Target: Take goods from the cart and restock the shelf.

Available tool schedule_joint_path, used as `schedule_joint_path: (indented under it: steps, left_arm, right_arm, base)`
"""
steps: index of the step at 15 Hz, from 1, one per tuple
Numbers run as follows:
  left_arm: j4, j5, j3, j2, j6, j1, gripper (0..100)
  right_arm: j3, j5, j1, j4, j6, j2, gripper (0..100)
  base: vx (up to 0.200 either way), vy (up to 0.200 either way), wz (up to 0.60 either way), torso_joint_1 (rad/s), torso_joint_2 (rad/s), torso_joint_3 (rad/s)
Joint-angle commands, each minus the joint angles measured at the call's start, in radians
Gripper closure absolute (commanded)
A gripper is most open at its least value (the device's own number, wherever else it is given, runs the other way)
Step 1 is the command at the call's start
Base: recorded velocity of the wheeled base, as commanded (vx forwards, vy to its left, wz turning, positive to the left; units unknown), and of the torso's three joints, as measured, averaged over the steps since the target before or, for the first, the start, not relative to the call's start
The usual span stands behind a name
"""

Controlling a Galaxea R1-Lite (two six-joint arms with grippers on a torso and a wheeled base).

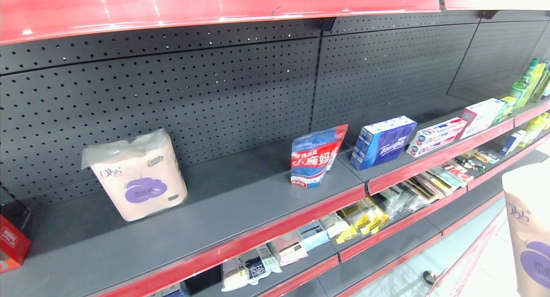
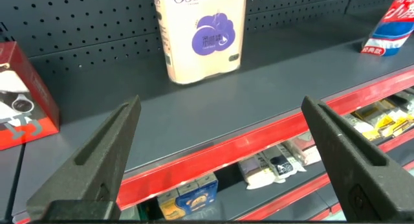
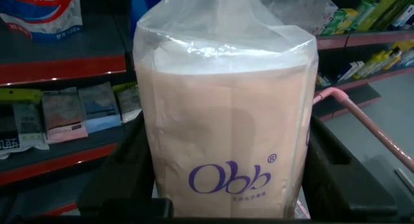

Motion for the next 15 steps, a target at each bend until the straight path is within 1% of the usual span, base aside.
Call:
schedule_joint_path:
  steps: [1,9,15]
  left_arm:
    - [-0.001,0.000,0.000,0.001,0.001,0.001,0]
    - [0.000,0.000,0.000,0.001,-0.001,0.001,0]
    - [-0.001,-0.001,0.000,0.001,0.002,0.001,0]
  right_arm:
    - [0.006,0.000,0.001,0.001,-0.001,0.001,100]
    - [0.014,0.000,0.001,0.003,-0.001,0.001,100]
    - [0.014,0.003,0.001,0.013,0.008,-0.033,100]
  base:
    - [0.000,0.000,0.60,0.002,0.00,0.002]
    - [0.000,0.000,0.60,0.004,0.00,-0.001]
    - [0.000,0.000,0.00,0.000,0.00,0.000]
